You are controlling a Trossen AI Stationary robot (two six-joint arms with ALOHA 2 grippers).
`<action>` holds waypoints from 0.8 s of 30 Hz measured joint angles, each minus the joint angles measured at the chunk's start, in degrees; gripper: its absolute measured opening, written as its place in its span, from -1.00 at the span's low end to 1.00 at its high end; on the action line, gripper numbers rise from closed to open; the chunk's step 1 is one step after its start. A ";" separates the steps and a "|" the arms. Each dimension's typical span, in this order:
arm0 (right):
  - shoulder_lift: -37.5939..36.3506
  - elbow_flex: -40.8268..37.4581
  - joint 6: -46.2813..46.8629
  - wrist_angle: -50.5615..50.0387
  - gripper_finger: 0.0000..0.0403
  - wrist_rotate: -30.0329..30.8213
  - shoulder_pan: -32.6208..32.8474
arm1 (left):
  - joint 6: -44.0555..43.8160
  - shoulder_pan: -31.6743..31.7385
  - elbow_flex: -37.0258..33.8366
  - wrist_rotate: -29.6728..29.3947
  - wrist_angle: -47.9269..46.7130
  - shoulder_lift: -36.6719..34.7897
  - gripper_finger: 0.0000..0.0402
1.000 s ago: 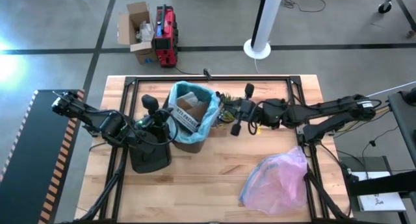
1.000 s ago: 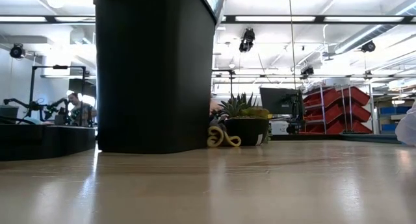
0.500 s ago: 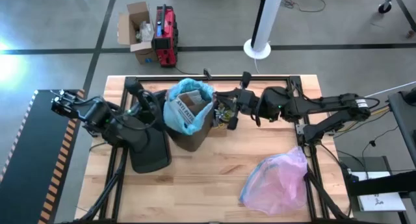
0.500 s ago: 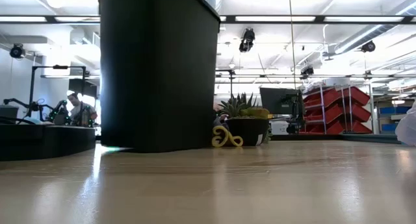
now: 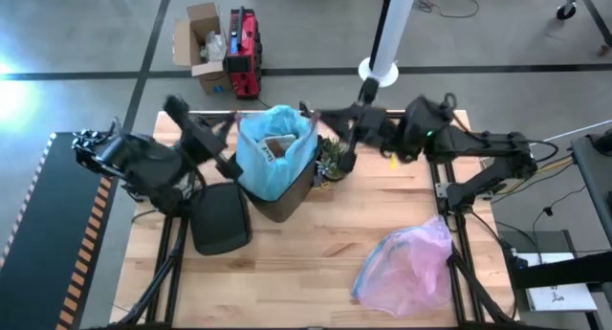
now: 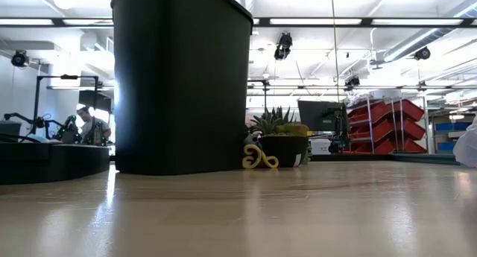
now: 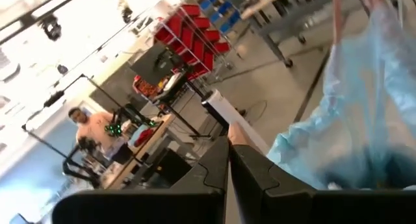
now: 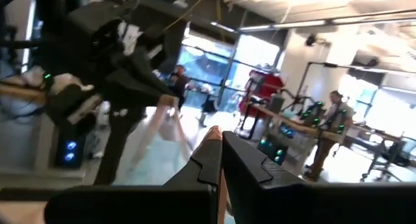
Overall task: Place trash/remove bag and relplace
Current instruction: Remove the blue trash bag from the trash bin
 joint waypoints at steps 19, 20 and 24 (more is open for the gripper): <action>3.97 25.56 1.10 -14.49 -1.00 -0.11 -5.06 | 2.56 -0.09 21.80 -0.43 7.95 -1.46 -1.00; 4.38 26.17 1.07 -14.69 -1.00 -0.17 -5.02 | 2.51 -0.08 22.25 0.32 8.20 -1.46 -1.00; 6.24 28.93 2.17 -13.66 -1.00 -0.89 -4.95 | 0.15 -0.09 23.82 13.32 11.14 -1.35 -1.00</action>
